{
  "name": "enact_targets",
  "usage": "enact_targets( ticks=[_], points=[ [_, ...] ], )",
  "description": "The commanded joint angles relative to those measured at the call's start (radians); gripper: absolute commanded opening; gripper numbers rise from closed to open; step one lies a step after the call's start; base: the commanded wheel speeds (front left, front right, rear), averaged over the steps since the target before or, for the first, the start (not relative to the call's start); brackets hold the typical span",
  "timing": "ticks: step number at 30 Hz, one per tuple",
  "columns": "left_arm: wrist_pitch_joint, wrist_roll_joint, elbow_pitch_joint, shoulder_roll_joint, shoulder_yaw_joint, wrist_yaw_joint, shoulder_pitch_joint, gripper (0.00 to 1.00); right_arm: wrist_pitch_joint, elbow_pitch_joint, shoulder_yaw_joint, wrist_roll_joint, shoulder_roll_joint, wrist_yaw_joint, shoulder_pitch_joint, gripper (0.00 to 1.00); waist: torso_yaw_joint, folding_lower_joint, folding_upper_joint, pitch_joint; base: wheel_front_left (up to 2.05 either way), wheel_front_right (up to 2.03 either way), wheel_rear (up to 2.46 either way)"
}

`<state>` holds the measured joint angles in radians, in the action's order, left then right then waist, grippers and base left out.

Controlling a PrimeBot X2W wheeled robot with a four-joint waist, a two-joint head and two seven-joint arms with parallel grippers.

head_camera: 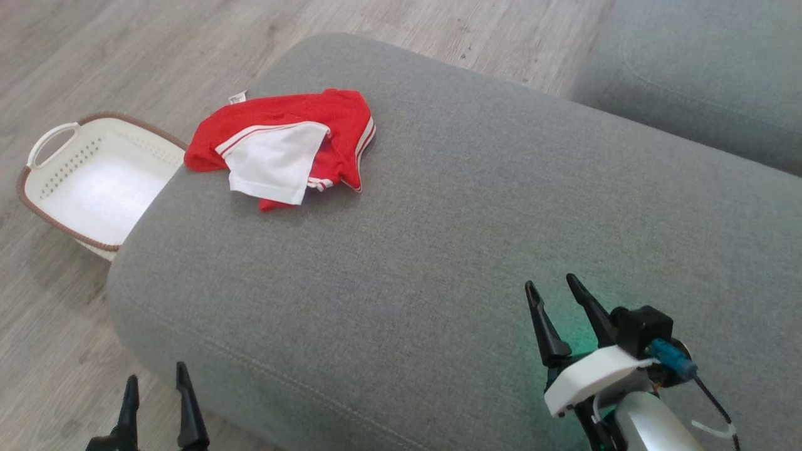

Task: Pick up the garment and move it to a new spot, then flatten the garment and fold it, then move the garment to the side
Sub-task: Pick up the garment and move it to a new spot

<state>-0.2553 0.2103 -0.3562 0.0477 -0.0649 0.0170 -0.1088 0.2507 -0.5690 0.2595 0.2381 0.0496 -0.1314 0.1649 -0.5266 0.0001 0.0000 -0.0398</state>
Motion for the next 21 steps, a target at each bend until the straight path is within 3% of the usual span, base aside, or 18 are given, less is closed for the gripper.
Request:
enact_targets(
  ticks=[1, 7, 12, 21],
  points=[
    [-0.006, -0.01, 0.022, 0.003, -0.034, -0.006, 0.04, 1.0, 0.011, 0.023, 0.024, 0.0, 0.001, 0.001, 0.037, 1.0, 0.0, -0.0001, 0.0, -0.009, 0.0, 0.0, 0.0],
    [-0.006, 0.032, -0.013, 0.003, -0.076, -0.052, 0.127, 1.0, 0.011, 0.05, -0.007, -0.049, 0.001, 0.001, 0.047, 1.0, 0.004, -0.0001, 0.0, -0.071, 0.0, 0.0, 0.0],
    [-0.006, 0.037, -0.018, 0.009, -0.153, -0.095, 0.252, 1.0, 0.011, 0.098, -0.022, -0.109, 0.001, 0.001, 0.08, 1.0, 0.049, -0.0001, 0.0, -0.162, 0.0, 0.0, 0.0],
    [-0.006, 0.055, -0.103, 0.099, -0.202, -0.142, 0.576, 1.0, 0.011, 0.193, -0.021, -0.143, 0.035, 0.001, 0.156, 1.0, 0.14, -0.0001, 0.0, -0.323, 0.0, 0.0, 0.0]
  ],
)
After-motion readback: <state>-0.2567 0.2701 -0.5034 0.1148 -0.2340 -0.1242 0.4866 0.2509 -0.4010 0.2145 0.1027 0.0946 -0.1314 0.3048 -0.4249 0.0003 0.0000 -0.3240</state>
